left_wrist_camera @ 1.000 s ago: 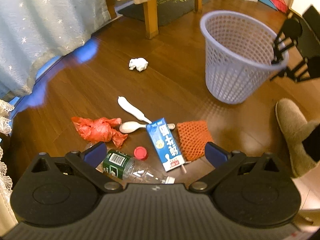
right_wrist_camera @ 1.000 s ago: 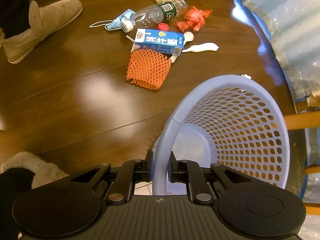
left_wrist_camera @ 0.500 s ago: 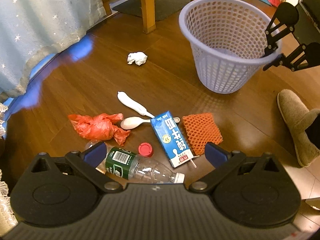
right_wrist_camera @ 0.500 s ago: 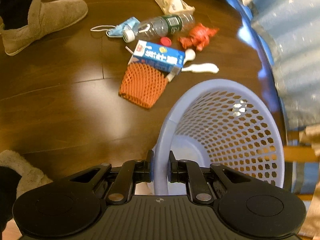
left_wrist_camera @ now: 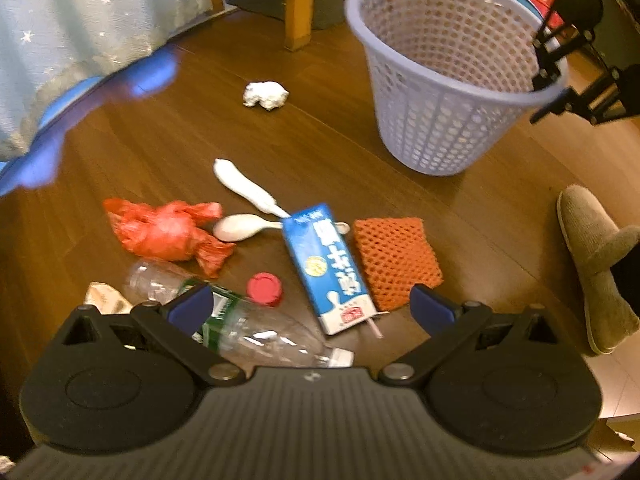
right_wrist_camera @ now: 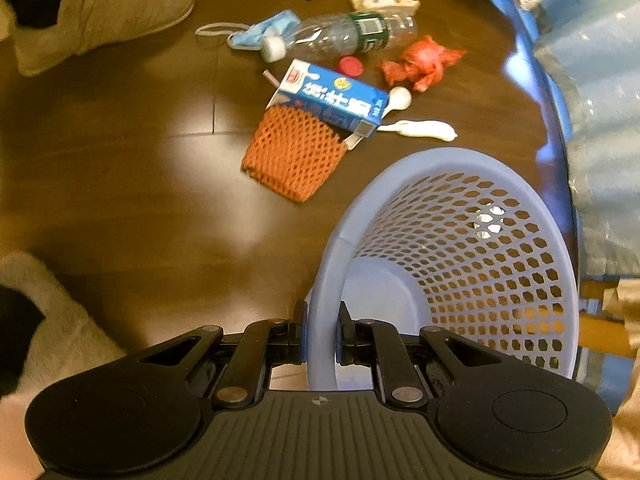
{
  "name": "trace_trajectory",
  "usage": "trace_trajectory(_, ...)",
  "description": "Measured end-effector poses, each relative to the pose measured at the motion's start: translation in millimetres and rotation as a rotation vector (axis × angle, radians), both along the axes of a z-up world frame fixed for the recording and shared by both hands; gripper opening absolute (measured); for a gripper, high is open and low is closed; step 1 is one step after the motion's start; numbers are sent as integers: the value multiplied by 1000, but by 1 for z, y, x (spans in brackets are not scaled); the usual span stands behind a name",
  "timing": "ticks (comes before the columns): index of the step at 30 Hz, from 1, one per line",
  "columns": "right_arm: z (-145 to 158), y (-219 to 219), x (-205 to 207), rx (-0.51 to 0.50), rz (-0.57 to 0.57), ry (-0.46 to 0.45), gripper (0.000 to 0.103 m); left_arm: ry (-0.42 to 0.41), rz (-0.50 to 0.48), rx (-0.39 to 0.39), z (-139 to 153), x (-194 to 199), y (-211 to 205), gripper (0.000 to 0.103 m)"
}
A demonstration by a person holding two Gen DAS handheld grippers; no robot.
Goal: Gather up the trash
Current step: 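Move the left gripper toward the orange mesh sleeve while the right gripper carries the wastebasket, then lower the left gripper onto the orange mesh sleeve and close it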
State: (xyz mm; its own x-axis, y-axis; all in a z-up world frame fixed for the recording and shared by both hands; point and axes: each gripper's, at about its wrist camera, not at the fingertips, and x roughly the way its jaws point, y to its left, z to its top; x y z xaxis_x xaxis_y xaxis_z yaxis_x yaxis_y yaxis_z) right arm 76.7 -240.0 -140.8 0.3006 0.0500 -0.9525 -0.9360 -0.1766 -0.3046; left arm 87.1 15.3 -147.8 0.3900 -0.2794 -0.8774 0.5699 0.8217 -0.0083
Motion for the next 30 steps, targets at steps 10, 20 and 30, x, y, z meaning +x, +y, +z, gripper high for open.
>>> trace_trajectory(10,-12,8,2,-77,20,-34,9,-12,-82,11,-23,-10,-37,102)
trace_trajectory(20,-24,21,-9,-170,17,-70,9,-70,-122,-61,-39,-1,-62,102)
trace_trajectory(30,-30,23,-11,-217,-40,-111,9,-90,-173,-56,-65,-5,-87,102)
